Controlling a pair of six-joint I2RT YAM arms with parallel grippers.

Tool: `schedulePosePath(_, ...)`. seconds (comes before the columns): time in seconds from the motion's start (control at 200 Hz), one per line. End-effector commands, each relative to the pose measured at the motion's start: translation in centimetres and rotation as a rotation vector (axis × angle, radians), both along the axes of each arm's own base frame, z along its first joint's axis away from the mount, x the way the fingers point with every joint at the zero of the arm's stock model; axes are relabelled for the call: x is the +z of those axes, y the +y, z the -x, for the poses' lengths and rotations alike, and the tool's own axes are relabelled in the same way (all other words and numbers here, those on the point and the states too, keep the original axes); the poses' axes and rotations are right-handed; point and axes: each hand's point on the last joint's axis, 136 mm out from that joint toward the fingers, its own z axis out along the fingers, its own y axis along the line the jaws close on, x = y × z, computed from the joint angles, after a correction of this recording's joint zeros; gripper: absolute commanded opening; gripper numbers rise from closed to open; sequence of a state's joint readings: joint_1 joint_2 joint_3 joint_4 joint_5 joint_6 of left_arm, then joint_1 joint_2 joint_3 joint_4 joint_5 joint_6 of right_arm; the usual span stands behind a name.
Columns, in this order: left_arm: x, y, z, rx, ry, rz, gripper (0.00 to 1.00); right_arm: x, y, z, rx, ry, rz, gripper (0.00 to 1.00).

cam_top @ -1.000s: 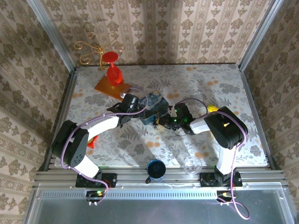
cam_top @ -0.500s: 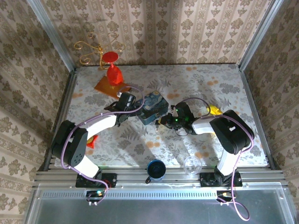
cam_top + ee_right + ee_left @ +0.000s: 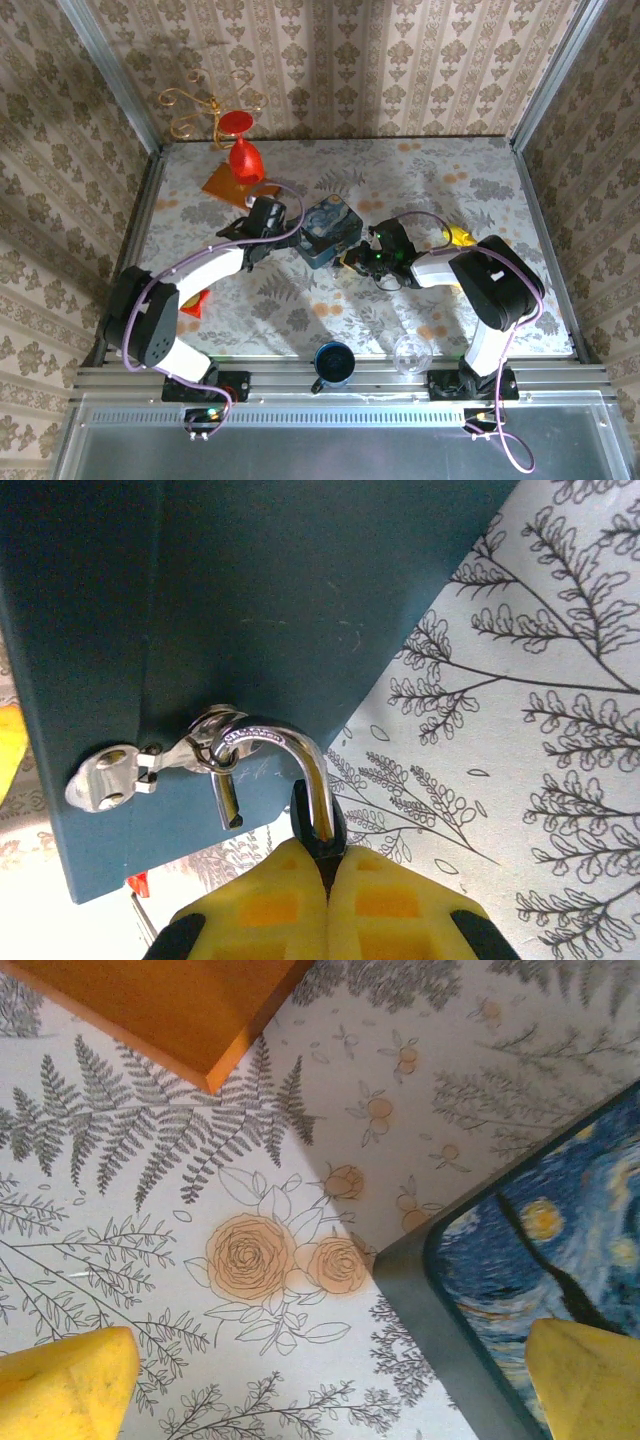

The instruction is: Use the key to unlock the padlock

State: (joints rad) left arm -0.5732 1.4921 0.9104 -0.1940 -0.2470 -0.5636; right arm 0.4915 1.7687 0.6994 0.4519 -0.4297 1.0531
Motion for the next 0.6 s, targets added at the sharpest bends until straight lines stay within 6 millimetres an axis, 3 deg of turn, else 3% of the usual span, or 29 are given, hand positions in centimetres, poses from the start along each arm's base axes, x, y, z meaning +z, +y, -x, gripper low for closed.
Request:
schedulePosePath(0.0,1.9,-0.7,0.8,-0.019,-0.039,0.008,1.00,-0.4,-0.6,0.4,-0.026,0.024,0.013,0.00)
schedulePosePath(0.125,2.0,-2.7,1.7,-0.050,-0.024,0.044,1.00,-0.4,-0.7,0.5,-0.027,0.023,0.014,0.00)
schedulePosePath(0.375,-0.6,-5.9,3.0,-0.083,0.055,0.116,1.00,-0.5,-0.5,0.5,-0.026,0.024,0.014,0.00)
schedulePosePath(0.595,-3.0,-6.0,3.0,-0.071,0.102,0.083,0.96,-0.4,-0.6,0.6,-0.034,0.020,0.014,0.00)
